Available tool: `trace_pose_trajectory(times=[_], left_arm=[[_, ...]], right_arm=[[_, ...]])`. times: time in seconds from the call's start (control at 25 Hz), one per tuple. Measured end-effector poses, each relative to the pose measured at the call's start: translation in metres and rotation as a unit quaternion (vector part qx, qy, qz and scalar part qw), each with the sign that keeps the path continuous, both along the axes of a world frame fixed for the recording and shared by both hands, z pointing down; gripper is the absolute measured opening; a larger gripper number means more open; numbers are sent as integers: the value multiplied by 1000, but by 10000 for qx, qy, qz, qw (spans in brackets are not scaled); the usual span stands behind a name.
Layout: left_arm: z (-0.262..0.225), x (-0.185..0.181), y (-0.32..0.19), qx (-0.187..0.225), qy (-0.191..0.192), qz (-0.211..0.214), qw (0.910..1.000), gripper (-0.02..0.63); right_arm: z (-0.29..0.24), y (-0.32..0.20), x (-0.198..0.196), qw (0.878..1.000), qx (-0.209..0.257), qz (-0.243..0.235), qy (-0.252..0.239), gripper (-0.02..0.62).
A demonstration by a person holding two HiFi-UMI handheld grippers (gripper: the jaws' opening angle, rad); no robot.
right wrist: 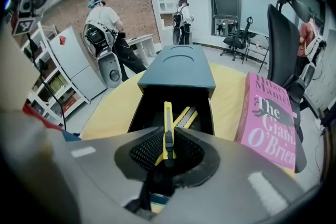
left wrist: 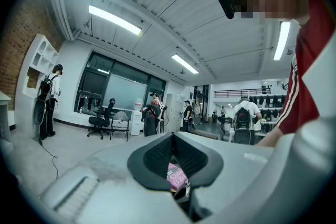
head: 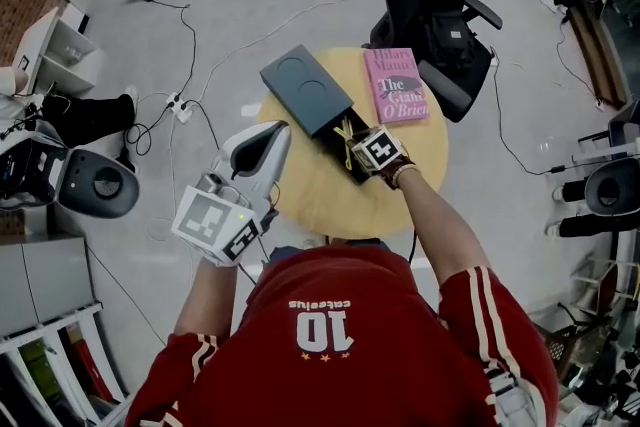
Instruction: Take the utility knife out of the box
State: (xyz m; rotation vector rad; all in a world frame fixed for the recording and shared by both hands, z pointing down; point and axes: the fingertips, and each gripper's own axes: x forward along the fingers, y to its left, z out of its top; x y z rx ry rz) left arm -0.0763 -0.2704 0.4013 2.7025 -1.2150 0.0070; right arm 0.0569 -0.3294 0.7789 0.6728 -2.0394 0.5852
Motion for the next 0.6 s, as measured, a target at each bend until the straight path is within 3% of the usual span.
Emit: trace_pose_trajectory(times=[0.2, 0.6], left_arm=[[-4, 1, 7, 86, -29, 91, 9999, 3], [-17, -1, 30, 244, -43, 233, 9994, 4]], right_arm=[[-21, 7, 8, 9997, 212, 106, -24, 64], [-119, 24, 15, 9904, 1229, 434, -457, 63]])
